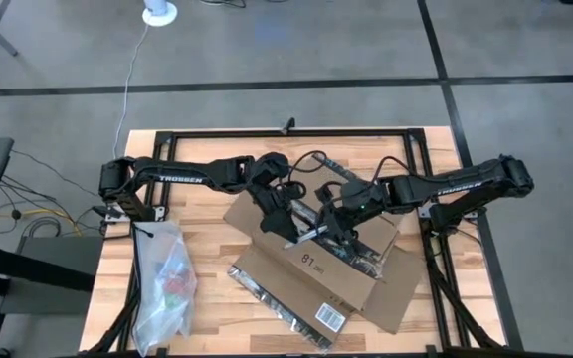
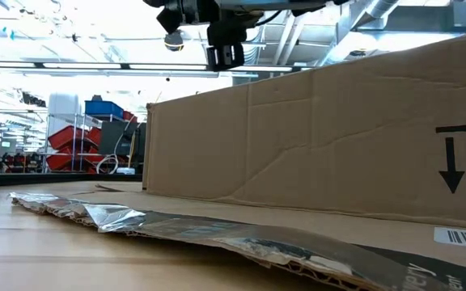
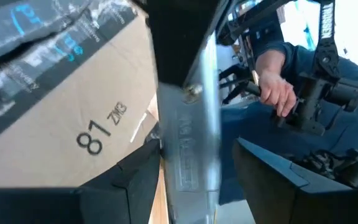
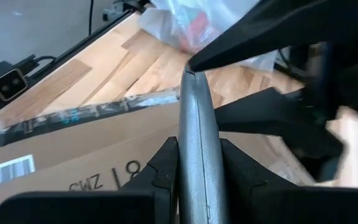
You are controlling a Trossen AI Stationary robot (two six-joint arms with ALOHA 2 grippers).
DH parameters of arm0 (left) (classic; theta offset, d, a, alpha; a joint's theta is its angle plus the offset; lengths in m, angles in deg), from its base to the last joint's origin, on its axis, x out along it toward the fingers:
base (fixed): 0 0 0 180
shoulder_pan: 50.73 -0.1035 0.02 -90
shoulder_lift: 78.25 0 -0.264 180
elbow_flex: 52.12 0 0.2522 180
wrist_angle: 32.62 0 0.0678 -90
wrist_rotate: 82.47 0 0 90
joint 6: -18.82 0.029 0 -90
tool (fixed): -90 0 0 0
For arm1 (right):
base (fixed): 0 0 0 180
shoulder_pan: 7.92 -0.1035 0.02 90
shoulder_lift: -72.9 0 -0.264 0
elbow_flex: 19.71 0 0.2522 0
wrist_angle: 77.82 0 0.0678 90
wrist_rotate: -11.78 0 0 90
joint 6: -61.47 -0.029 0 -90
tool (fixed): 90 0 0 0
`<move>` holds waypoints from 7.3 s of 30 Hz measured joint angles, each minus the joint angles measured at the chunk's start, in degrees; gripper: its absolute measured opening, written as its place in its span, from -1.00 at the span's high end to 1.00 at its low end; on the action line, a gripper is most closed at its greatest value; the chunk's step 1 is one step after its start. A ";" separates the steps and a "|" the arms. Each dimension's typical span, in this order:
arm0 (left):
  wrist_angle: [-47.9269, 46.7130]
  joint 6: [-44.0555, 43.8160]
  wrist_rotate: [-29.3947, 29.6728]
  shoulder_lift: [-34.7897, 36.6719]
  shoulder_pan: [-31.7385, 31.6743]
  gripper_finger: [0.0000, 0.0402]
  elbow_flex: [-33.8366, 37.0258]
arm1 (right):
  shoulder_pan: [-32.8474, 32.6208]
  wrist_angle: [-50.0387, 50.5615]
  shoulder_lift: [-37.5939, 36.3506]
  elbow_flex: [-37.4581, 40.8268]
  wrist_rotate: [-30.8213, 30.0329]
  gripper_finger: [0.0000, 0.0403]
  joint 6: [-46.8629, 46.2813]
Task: Unpack boxes
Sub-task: Break down the box until it is fully flat
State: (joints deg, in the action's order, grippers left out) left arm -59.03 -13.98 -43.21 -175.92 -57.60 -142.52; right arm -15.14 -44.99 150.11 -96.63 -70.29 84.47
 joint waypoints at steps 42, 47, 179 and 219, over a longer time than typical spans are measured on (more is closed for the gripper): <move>-2.14 2.01 -0.24 0.04 1.28 0.12 -0.01 | 2.16 -5.38 -0.11 0.00 -1.92 0.71 4.49; -1.76 1.25 0.06 0.04 0.94 0.12 -0.01 | 2.06 -3.74 -0.07 0.00 -0.97 0.71 4.46; -42.00 41.19 63.65 4.79 9.44 0.40 -21.82 | 7.75 -21.02 3.74 -1.71 -4.73 0.13 -13.94; -41.77 40.88 63.86 4.79 9.38 0.39 -21.84 | 8.32 -18.27 3.63 -3.23 -4.45 0.42 -15.41</move>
State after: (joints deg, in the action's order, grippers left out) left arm -100.81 26.90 20.64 -171.13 -48.22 -164.36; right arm -6.82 -63.27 153.74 -99.86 -74.74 69.06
